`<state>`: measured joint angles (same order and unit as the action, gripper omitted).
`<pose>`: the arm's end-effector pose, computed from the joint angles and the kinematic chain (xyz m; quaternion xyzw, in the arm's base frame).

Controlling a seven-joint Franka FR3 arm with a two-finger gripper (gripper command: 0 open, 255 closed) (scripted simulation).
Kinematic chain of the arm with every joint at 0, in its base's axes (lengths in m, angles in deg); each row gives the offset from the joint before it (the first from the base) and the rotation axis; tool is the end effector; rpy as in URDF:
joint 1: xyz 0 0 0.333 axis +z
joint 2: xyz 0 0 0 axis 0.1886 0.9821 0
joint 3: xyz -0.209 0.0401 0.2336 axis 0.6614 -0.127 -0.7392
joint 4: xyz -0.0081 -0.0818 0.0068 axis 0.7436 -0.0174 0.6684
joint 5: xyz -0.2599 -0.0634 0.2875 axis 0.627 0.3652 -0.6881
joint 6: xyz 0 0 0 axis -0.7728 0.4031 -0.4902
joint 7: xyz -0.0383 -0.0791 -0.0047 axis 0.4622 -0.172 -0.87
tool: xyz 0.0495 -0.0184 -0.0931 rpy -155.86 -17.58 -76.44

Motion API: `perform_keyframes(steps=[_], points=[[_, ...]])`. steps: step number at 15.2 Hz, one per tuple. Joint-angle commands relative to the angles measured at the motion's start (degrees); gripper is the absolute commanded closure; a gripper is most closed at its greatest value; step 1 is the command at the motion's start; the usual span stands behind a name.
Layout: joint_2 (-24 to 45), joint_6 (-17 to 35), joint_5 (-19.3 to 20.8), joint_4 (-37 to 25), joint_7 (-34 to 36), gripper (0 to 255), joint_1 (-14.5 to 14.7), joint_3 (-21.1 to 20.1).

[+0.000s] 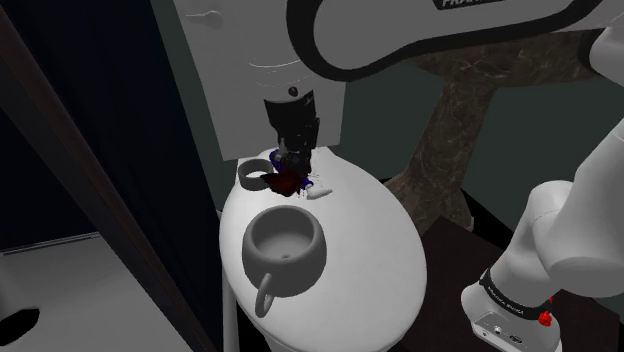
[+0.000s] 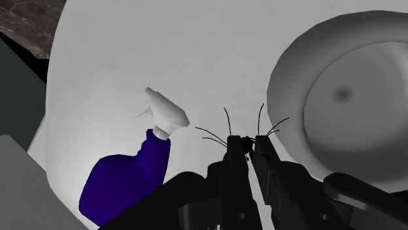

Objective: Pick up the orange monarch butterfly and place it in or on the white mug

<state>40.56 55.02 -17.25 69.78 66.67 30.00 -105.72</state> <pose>0.4076 0.3511 0.5707 0.9809 0.1693 -0.0178 0.0939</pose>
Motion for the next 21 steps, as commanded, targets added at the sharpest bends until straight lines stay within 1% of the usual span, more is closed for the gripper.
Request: perform_keyframes(steps=[1, 9, 17, 21], points=[[-0.1, -0.6, -0.4, -0.2, 2.7, 255, 1.3, -1.4], [3.1, -2.1, -0.8, -3.1, 14.2, 255, 6.9, -7.2], [2.7, 4.7, -0.9, 4.0, 14.7, 255, 6.8, -7.1], [2.7, 4.7, -0.9, 4.0, 14.7, 255, 6.8, -7.1]])
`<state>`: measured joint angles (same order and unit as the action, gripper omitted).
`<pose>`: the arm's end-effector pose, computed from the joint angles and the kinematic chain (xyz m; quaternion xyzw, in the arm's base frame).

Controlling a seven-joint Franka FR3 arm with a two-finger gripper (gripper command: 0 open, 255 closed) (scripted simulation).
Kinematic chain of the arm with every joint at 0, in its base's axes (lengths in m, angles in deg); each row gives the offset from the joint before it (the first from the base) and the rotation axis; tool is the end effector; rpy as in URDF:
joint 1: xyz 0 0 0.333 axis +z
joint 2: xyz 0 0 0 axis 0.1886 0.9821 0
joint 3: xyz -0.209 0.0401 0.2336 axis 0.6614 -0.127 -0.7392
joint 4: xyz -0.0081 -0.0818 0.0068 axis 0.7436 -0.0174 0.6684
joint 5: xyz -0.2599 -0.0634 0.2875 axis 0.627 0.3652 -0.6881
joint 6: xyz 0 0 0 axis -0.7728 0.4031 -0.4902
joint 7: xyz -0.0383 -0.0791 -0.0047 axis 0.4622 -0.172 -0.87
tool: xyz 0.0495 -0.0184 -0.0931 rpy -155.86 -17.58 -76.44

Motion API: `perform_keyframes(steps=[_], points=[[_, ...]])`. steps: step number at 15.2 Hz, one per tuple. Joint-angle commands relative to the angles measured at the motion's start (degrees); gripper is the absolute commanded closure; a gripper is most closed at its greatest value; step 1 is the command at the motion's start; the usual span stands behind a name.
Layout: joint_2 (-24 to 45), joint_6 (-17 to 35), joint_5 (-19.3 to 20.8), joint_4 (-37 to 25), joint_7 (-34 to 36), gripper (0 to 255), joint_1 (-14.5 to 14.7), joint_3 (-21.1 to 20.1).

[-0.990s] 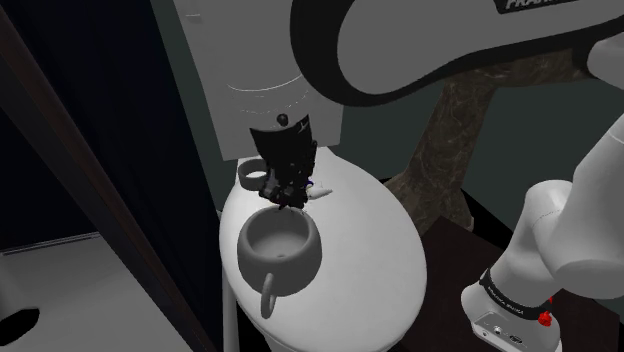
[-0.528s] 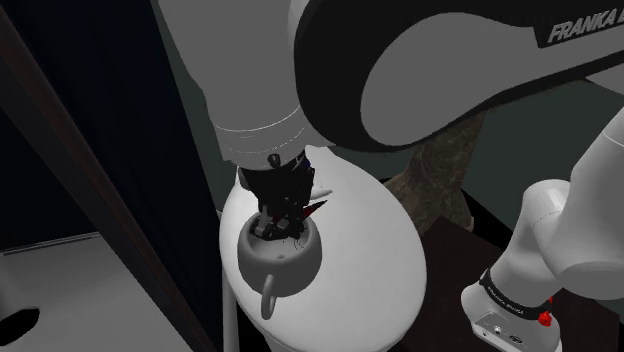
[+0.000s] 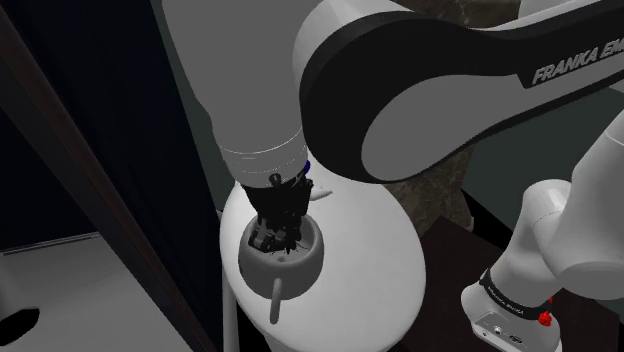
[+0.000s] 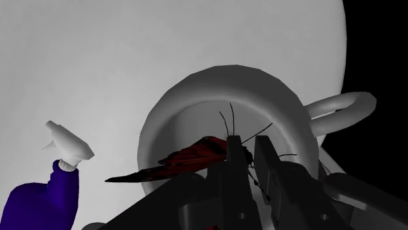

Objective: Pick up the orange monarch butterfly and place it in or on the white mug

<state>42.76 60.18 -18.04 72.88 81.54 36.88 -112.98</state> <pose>0.3176 0.4502 0.5327 0.9821 0.1684 -0.0044 0.0846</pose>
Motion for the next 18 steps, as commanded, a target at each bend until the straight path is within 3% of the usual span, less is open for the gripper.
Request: perform_keyframes(steps=[1, 4, 5, 10, 14, 18], points=[[0.5, -0.5, -0.1, 0.9, -0.2, 255, -0.1, 0.1], [0.5, -0.5, -0.1, 0.9, -0.2, 255, -0.1, 0.1], [0.0, -0.4, -0.3, 1.4, -0.2, 0, -0.2, 0.1], [0.5, -0.5, -0.1, 0.9, -0.2, 0, -0.1, 0.1], [2.7, -8.2, 0.8, -8.6, 0.5, 0, 0.6, -0.5], [2.7, -8.2, 0.8, -8.6, 0.5, 0, 0.6, -0.5]])
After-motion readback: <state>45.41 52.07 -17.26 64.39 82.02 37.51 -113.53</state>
